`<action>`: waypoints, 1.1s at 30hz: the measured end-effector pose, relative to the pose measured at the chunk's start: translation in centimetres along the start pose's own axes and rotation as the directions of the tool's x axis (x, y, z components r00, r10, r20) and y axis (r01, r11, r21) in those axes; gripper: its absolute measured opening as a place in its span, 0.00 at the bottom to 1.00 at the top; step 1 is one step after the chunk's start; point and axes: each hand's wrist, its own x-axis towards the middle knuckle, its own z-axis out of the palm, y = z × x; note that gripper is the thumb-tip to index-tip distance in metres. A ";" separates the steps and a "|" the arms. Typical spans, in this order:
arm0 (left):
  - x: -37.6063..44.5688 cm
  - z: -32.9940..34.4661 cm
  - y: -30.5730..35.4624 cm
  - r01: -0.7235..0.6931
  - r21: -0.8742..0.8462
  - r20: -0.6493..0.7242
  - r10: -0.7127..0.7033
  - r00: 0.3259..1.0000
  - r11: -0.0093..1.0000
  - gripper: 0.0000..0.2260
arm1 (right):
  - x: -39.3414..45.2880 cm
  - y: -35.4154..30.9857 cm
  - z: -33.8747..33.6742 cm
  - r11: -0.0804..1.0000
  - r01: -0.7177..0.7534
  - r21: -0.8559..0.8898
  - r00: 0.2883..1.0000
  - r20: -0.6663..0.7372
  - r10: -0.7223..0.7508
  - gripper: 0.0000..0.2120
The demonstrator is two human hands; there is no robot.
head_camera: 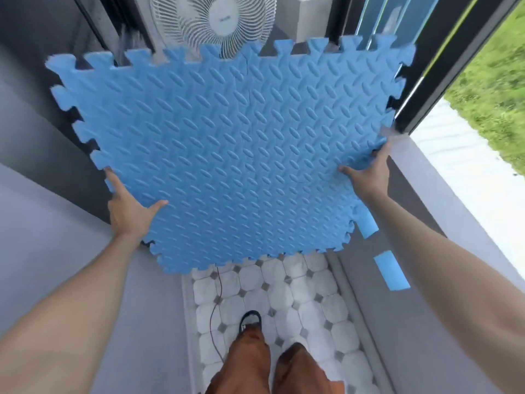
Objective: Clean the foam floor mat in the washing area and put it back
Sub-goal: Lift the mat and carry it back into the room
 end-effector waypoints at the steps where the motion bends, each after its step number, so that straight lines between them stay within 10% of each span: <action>1: 0.5 0.7 -1.3 0.035 0.004 0.018 -0.035 0.999 0.999 0.57 | 0.1 0.4 1.3 1.000 -0.015 -0.011 1.000 0.000 0.015 0.56; 11: 7.6 15.2 -11.6 0.103 0.038 0.220 -0.109 0.969 0.994 0.52 | 6.6 11.7 14.1 0.961 -0.159 -0.227 0.985 0.022 0.168 0.57; 33: 8.5 58.4 -38.2 0.067 0.301 0.432 -0.199 0.880 0.951 0.53 | 19.4 56.7 34.7 0.773 0.006 -0.634 0.965 0.206 0.162 0.45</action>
